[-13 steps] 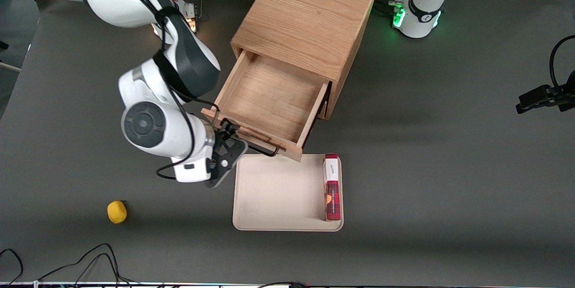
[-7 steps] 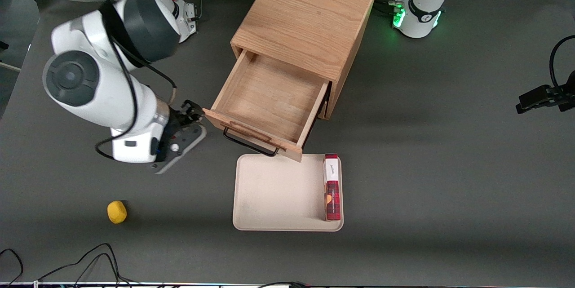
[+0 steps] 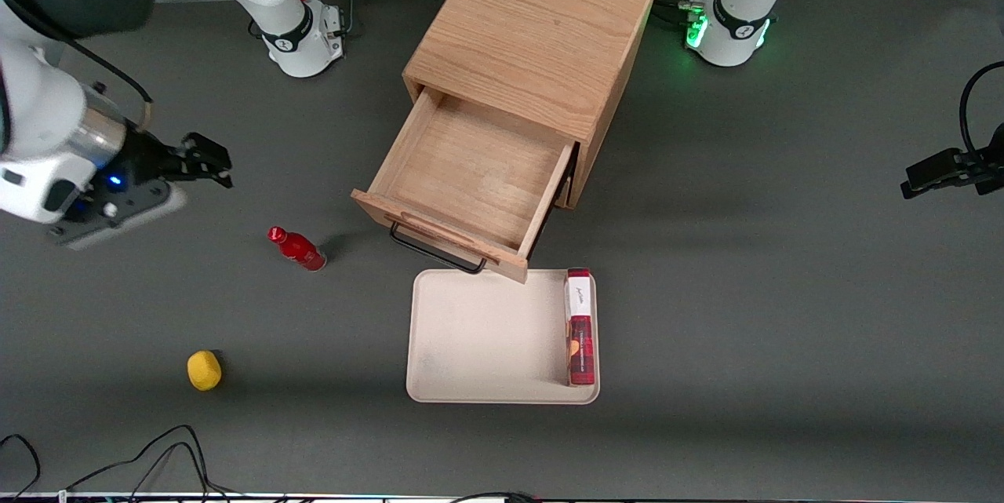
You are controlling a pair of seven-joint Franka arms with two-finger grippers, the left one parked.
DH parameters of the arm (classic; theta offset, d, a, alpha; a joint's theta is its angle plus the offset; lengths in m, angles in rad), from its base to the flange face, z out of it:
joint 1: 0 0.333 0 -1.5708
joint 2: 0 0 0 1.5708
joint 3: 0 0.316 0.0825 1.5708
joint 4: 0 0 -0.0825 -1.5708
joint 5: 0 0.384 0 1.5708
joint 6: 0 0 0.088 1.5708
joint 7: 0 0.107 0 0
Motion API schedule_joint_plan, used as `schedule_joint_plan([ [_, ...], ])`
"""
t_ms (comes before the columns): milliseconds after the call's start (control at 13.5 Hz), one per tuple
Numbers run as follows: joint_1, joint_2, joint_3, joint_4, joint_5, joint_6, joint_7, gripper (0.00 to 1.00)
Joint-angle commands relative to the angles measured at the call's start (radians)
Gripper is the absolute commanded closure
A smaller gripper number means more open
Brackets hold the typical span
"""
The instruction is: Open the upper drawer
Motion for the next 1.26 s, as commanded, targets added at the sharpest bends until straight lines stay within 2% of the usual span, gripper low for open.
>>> schedule_joint_plan([
  [0, -0.060, -0.201, 0.016, -0.260, -0.013, 0.098, 0.040, 0.00],
  [223, -0.125, -0.221, 0.007, -0.263, 0.019, 0.056, 0.120, 0.00],
  [371, -0.111, -0.221, -0.028, -0.259, 0.025, 0.037, 0.123, 0.00],
  [594, -0.165, -0.221, 0.001, -0.257, 0.022, 0.025, 0.125, 0.00],
  [742, -0.218, -0.223, 0.056, -0.257, 0.020, 0.022, 0.126, 0.00],
  [1188, -0.219, -0.223, 0.059, -0.257, 0.019, 0.011, 0.143, 0.00],
])
